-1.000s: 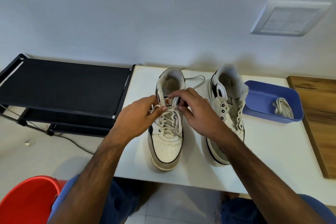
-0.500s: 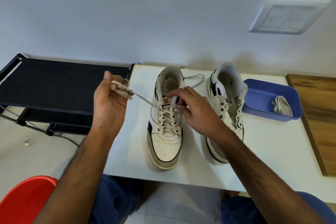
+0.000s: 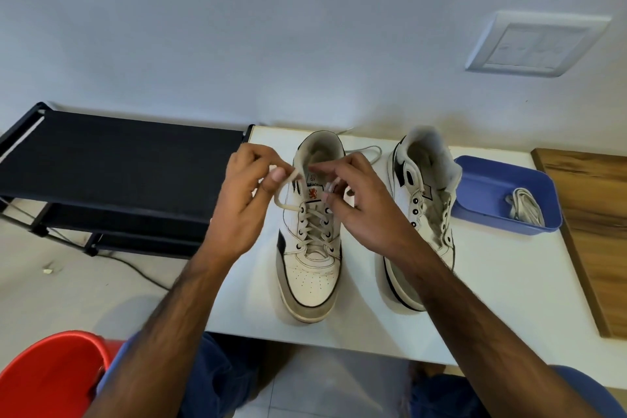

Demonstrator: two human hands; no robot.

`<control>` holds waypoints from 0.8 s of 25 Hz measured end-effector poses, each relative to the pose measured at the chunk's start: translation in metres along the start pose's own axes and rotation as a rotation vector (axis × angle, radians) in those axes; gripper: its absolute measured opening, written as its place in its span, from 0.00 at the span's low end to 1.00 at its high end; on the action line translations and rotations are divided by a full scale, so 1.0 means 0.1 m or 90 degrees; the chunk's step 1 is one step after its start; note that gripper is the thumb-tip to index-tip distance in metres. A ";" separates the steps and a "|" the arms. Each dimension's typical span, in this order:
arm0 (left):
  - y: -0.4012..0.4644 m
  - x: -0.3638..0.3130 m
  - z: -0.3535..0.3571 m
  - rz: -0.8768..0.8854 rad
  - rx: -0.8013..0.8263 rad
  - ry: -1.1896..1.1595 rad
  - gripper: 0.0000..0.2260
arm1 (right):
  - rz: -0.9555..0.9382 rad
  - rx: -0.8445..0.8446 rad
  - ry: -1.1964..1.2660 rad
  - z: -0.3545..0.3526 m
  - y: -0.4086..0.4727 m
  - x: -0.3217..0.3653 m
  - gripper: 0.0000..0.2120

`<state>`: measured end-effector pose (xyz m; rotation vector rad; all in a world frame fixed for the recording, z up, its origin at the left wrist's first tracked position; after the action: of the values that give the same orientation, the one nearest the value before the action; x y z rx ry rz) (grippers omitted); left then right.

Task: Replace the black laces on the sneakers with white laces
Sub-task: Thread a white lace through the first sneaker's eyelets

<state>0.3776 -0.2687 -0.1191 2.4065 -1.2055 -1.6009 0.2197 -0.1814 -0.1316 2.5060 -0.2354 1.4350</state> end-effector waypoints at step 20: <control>-0.01 0.05 -0.17 -0.131 -0.148 -0.200 0.07 | 0.160 0.049 0.264 0.05 -0.01 0.13 0.06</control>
<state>0.3923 -0.2778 -0.1157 2.2544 -0.7609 -2.1088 0.2302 -0.1822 -0.1231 2.2247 -0.4323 2.0566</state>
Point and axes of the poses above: each hand's wrist, its own y-axis towards the middle knuckle, its own z-axis out of the palm, x = y × z, the point moved 7 cm from there along y, towards the middle knuckle, and after that the axes turned 3 degrees about z, right-handed, at the moved point
